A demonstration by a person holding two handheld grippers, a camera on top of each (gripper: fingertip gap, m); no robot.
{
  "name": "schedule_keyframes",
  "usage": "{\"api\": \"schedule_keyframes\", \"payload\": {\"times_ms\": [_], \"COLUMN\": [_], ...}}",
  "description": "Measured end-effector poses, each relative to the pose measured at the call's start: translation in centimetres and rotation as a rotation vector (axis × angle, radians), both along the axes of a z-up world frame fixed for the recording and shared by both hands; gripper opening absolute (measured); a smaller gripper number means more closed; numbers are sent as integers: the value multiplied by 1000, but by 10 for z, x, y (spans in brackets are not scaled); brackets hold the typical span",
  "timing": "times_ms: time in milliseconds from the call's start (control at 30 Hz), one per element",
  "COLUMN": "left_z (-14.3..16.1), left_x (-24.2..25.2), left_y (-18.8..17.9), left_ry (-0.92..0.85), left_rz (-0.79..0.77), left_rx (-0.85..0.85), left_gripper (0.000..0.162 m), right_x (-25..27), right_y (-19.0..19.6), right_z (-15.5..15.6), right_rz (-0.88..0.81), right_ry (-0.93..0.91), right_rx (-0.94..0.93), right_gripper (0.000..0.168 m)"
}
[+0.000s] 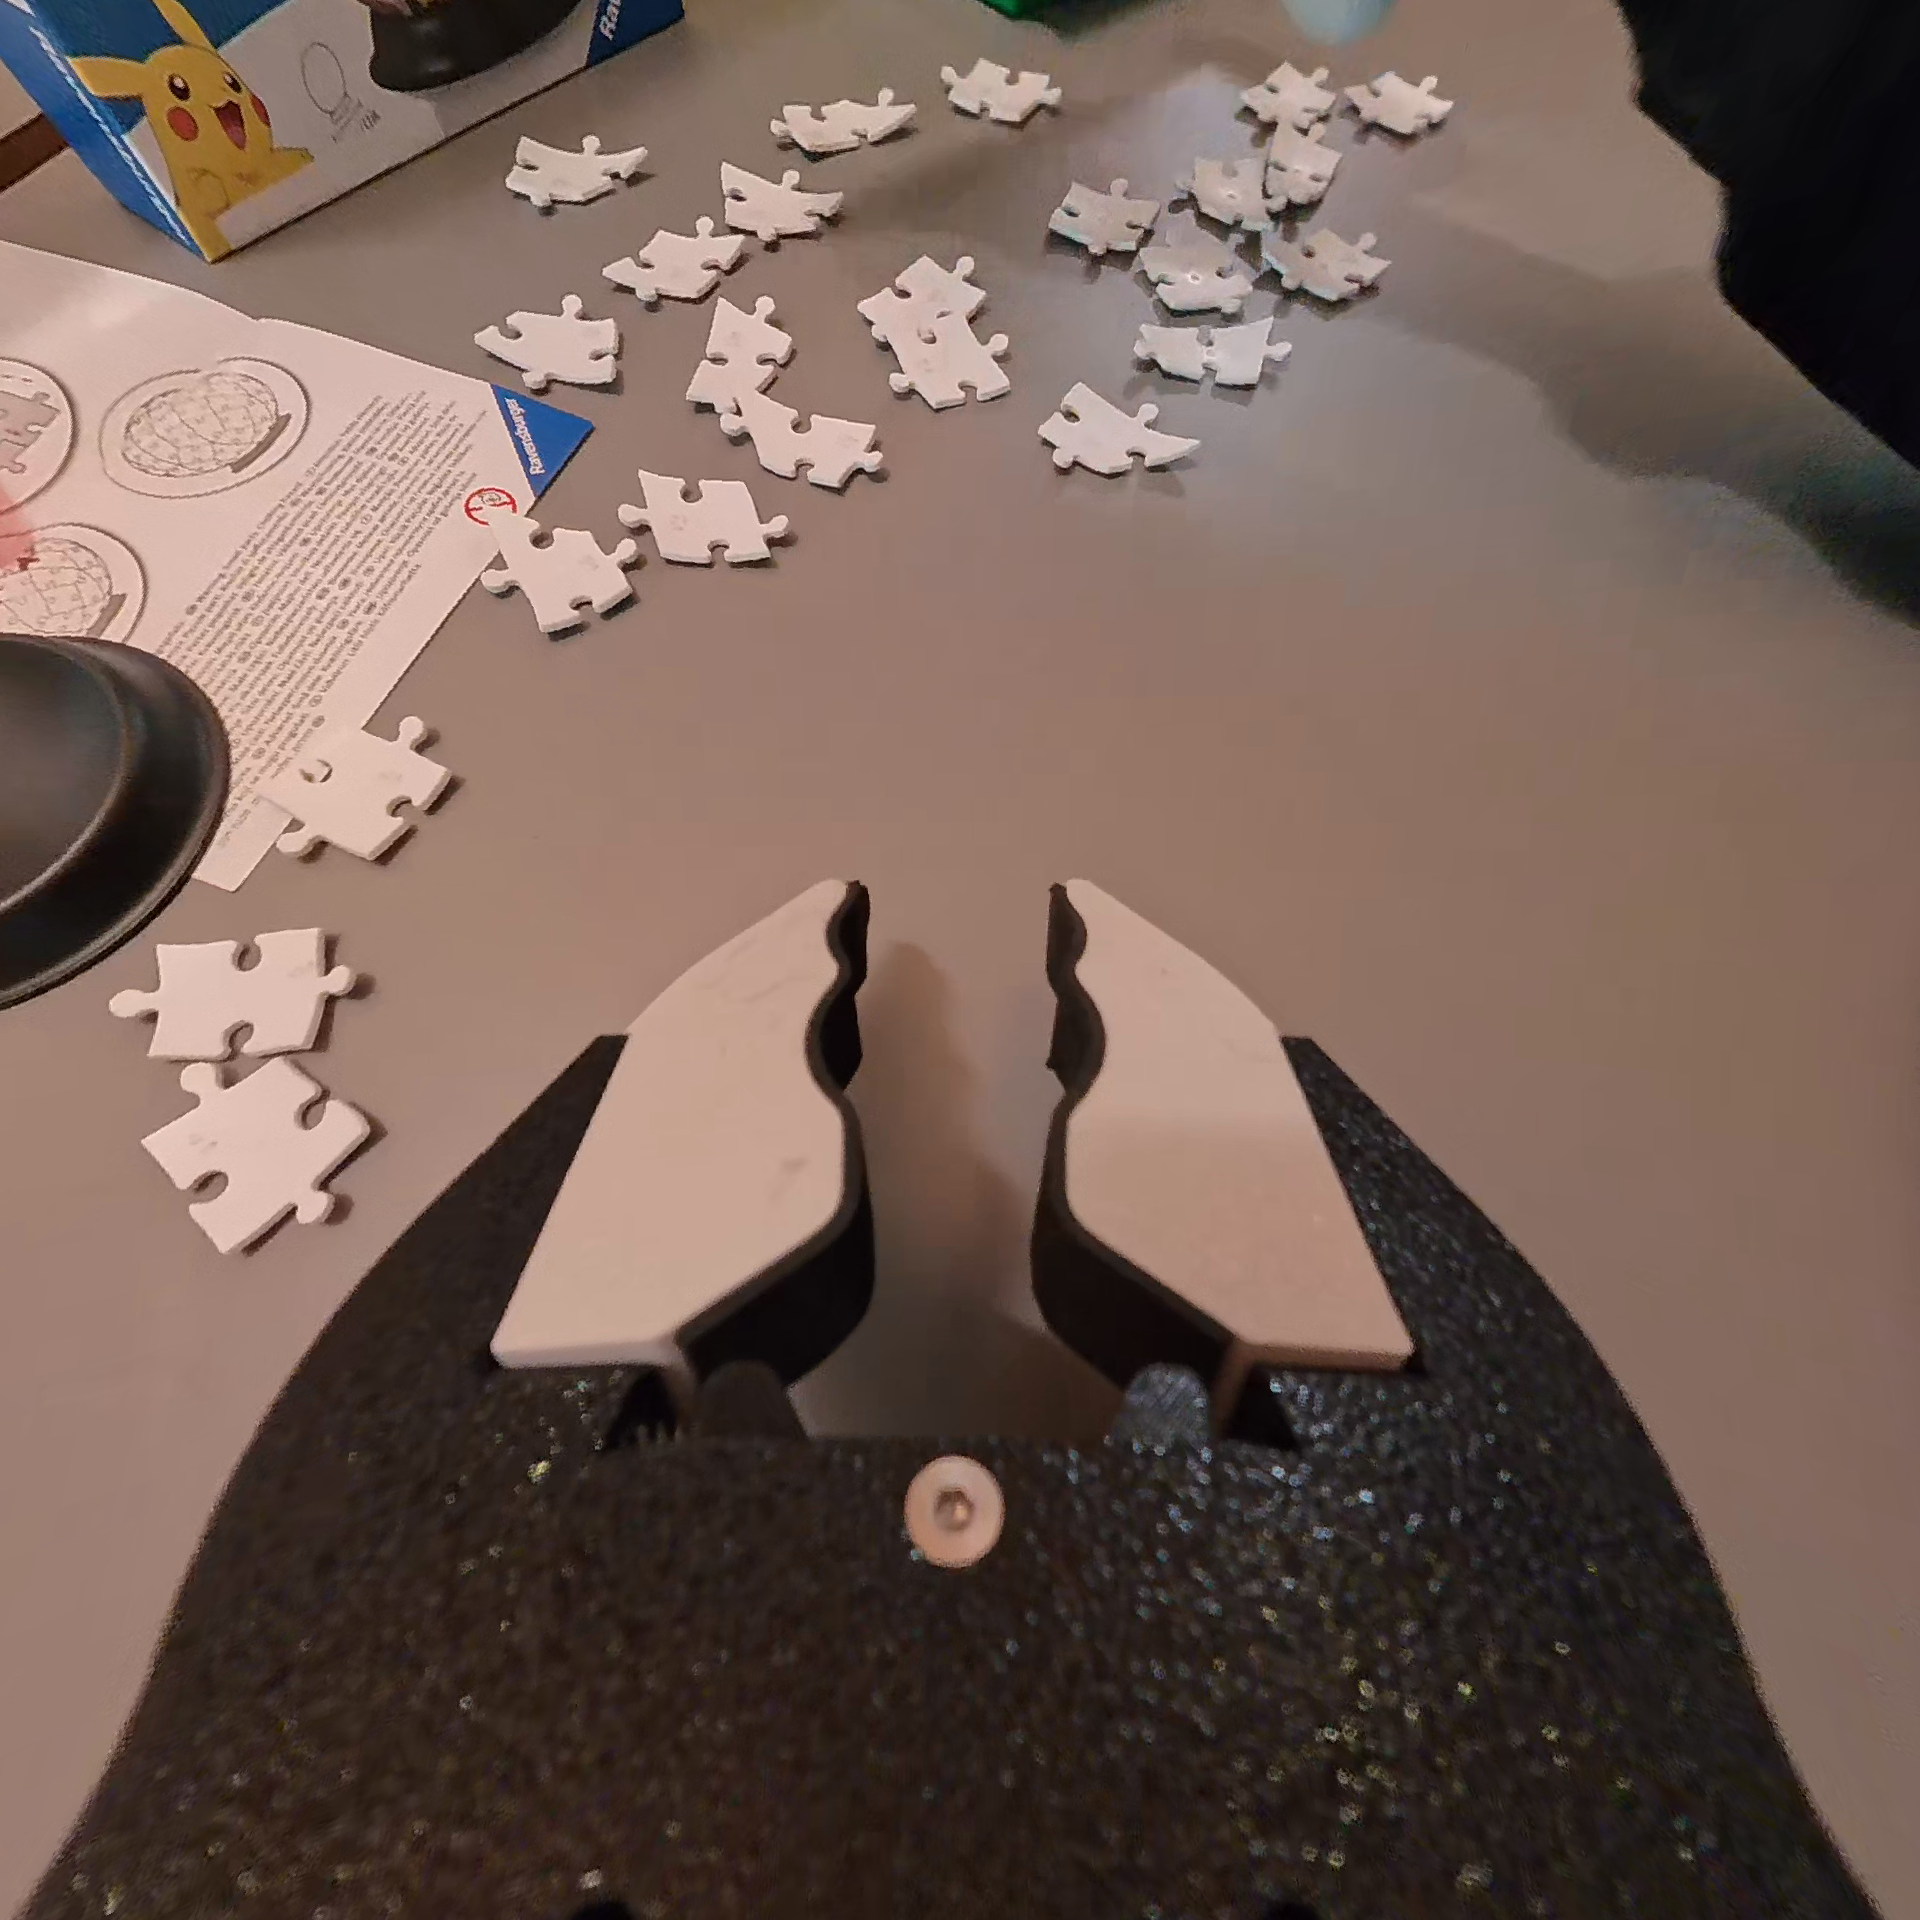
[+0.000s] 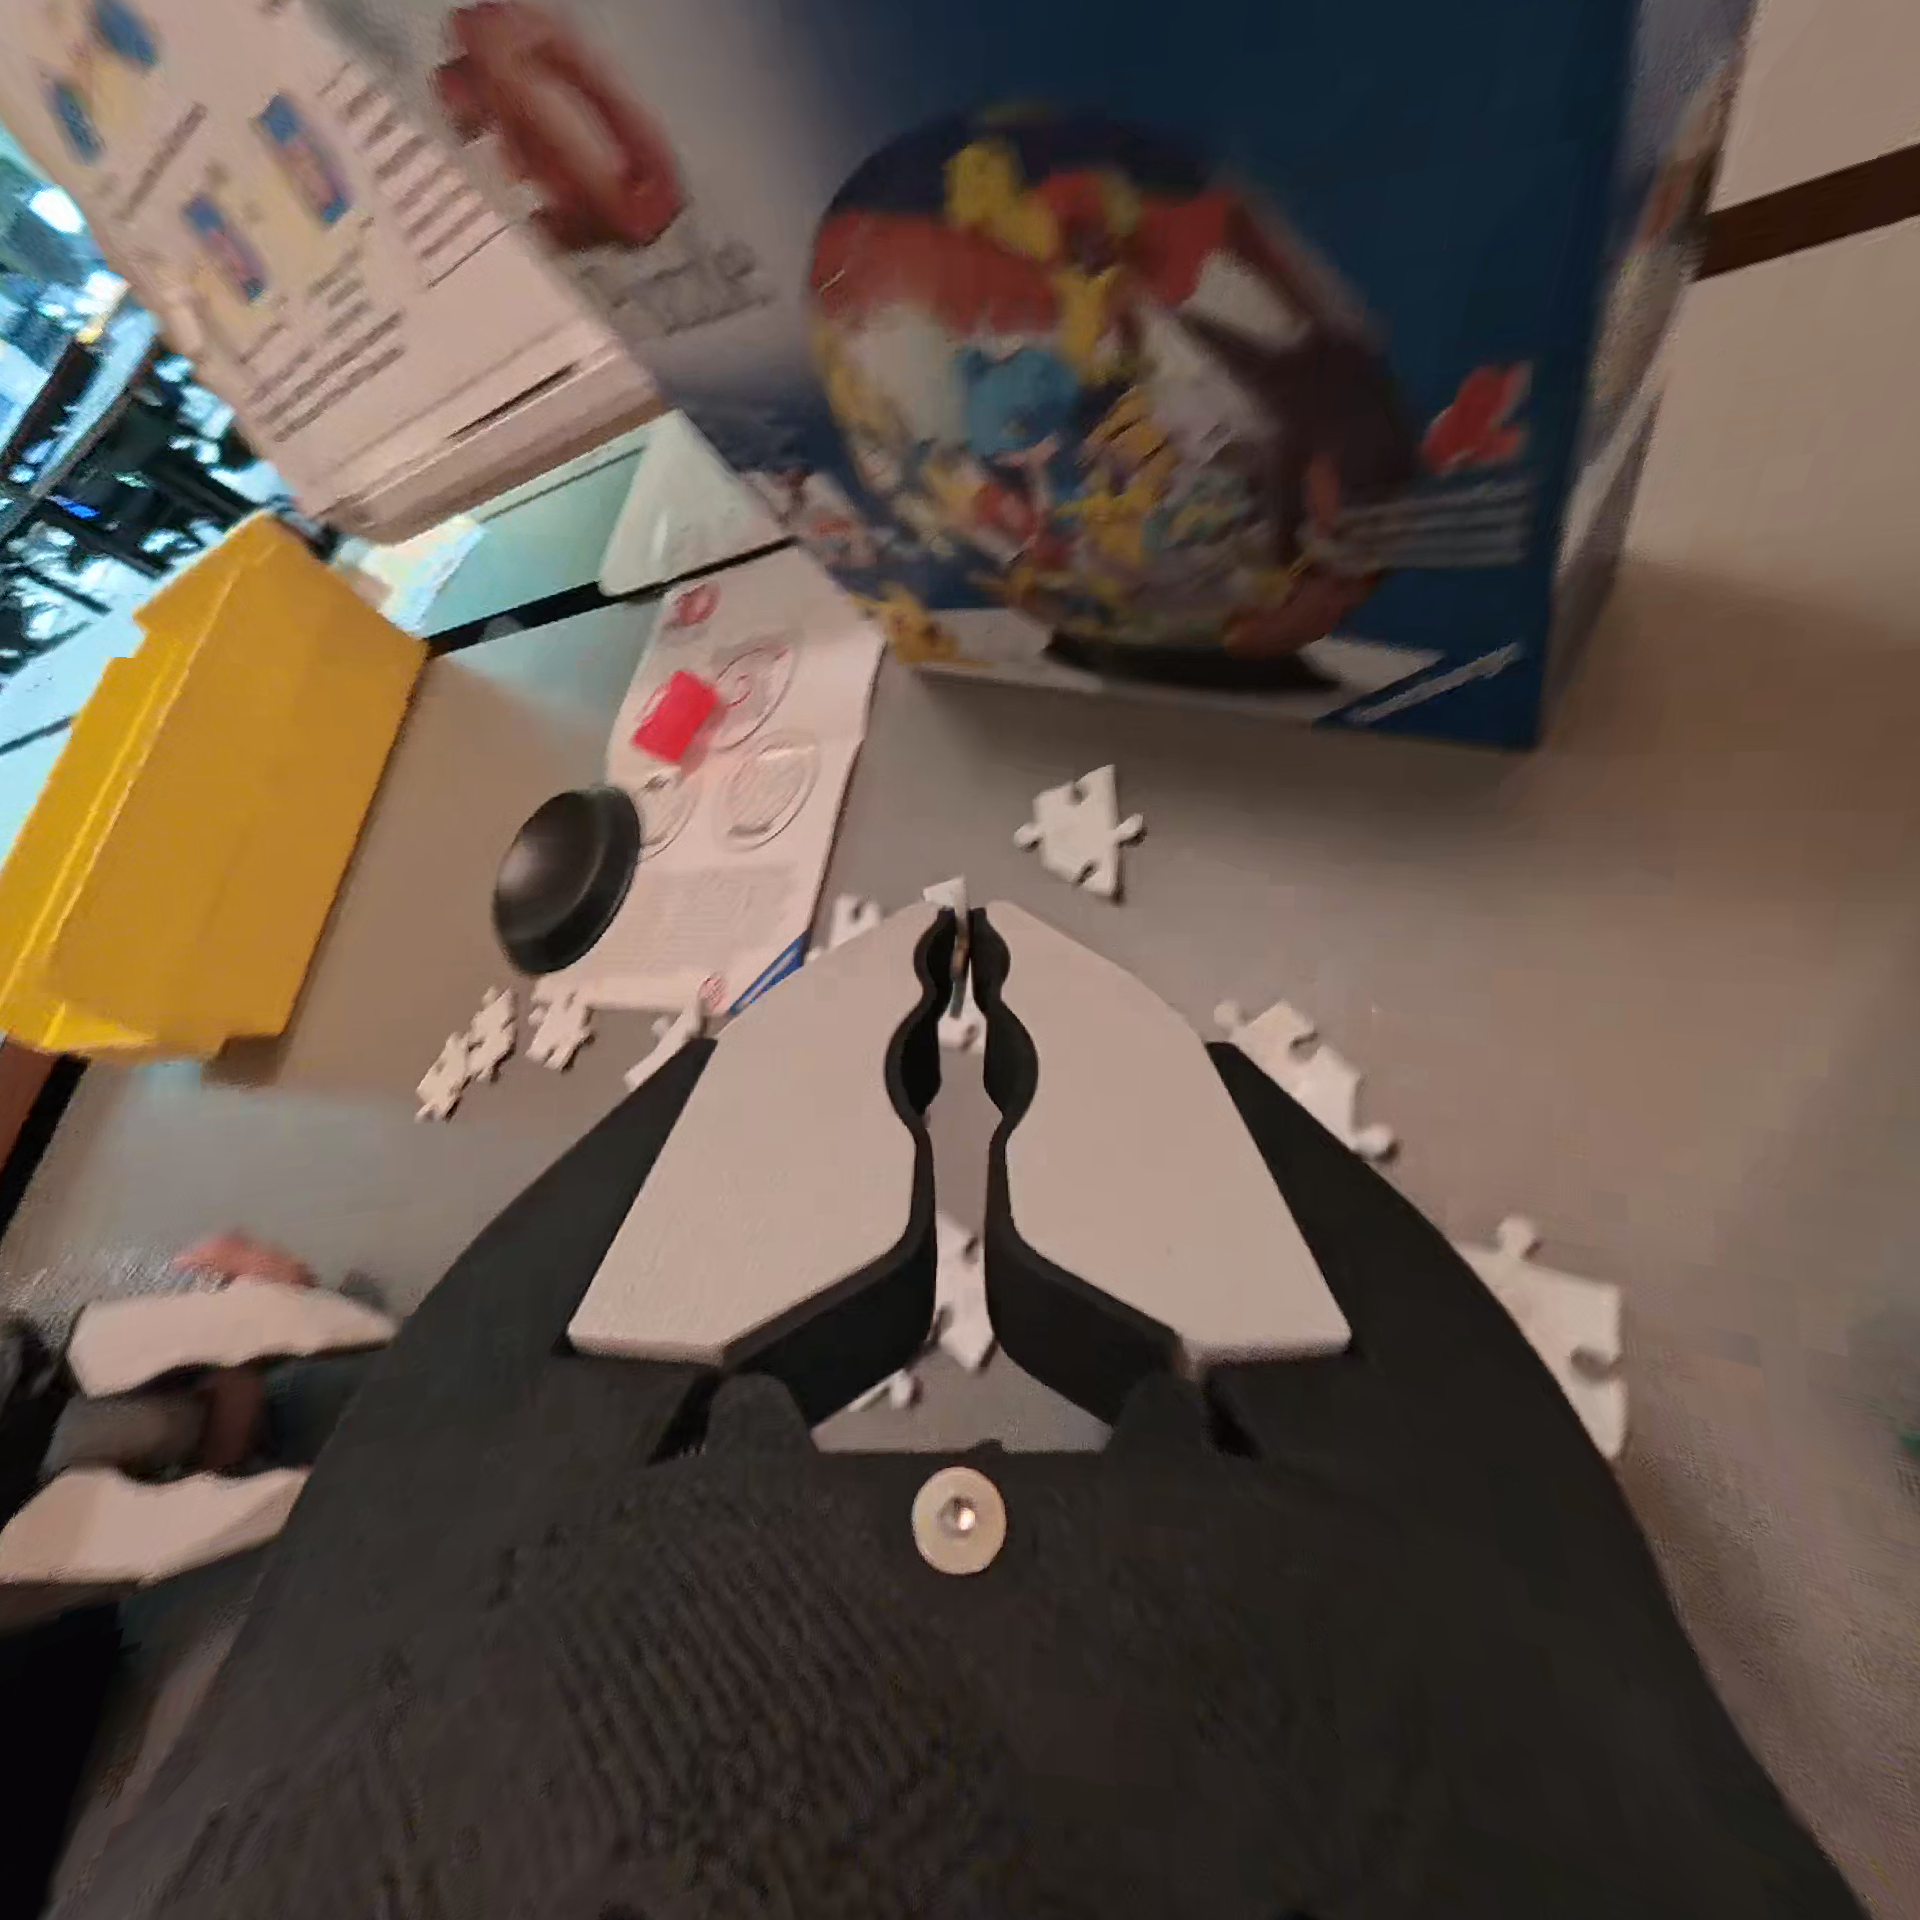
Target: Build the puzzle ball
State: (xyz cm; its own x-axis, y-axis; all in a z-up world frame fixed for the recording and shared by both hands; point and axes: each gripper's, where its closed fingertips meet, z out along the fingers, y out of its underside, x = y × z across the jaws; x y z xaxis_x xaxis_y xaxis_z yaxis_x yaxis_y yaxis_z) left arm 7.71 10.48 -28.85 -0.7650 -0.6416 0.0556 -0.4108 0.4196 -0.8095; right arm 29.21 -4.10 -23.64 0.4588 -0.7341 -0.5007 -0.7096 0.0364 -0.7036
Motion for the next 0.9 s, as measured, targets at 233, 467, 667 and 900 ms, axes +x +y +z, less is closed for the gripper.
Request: {"api": "schedule_keyframes", "payload": {"times_ms": [233, 467, 667, 900], "left_z": [0, -4, -5, -4], "left_x": [0, -2, -3, -2], "left_y": [0, -2, -3, -2], "left_ry": [10, 20, 23, 19], "left_rz": [1, -22, -28, -21], "left_rx": [-5, 19, 30, 18], "left_gripper": [31, 31, 31, 32], "right_x": [49, 58, 58, 54], "right_y": [-4, -21, -27, -22], "right_z": [-41, -63, -67, -28], "right_rz": [-62, -116, -123, -113], "right_ry": [115, 153, 147, 22], "right_rx": [-137, -210, -252, -195], "right_gripper": [3, 10, 25, 32]}}
